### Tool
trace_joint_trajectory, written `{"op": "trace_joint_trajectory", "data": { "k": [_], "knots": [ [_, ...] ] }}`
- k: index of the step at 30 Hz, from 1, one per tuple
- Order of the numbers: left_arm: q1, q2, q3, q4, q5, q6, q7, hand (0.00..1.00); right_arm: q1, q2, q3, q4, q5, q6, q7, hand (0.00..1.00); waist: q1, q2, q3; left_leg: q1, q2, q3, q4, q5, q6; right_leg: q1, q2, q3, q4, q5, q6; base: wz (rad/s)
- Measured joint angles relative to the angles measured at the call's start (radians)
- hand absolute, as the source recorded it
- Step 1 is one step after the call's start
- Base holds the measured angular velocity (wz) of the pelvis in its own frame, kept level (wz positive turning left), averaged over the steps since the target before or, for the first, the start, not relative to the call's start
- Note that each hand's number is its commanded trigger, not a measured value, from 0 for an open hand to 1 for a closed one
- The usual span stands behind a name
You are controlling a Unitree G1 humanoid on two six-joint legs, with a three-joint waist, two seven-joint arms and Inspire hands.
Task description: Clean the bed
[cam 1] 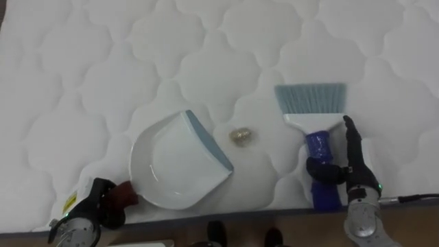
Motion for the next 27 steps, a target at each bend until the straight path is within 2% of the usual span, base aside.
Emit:
{"op": "trace_joint_trajectory", "data": {
  "k": [16, 20, 27],
  "knots": [
    [0.015, 0.0, -0.008, -0.02, -0.001, 0.017, -0.019, 1.0, 0.004, -0.001, 0.023, 0.064, -0.126, 0.018, 0.047, 0.0, 0.003, 0.005, -0.0029, 0.007, 0.002, -0.01, 0.003, 0.0, 0.0, 0.02, 0.002, -0.012, -0.01, 0.001, -0.001, 0.01],
    [0.01, 0.0, -0.016, -0.02, -0.002, 0.017, -0.03, 1.0, 0.003, -0.001, 0.036, 0.076, -0.125, 0.028, 0.05, 0.0, 0.003, 0.005, -0.003, 0.012, 0.001, -0.015, -0.001, 0.0, 0.0, 0.03, 0.002, -0.02, -0.015, 0.001, -0.001, 0.05],
    [0.004, -0.003, -0.021, -0.02, 0.001, 0.018, -0.046, 1.0, 0.003, -0.003, 0.038, 0.093, -0.023, 0.018, 0.095, 0.0, 0.0, 0.009, -0.0036, 0.013, -0.001, -0.031, 0.0, 0.0, 0.0, 0.046, 0.002, -0.038, -0.034, 0.005, -0.001, 0.06]
  ]
}}
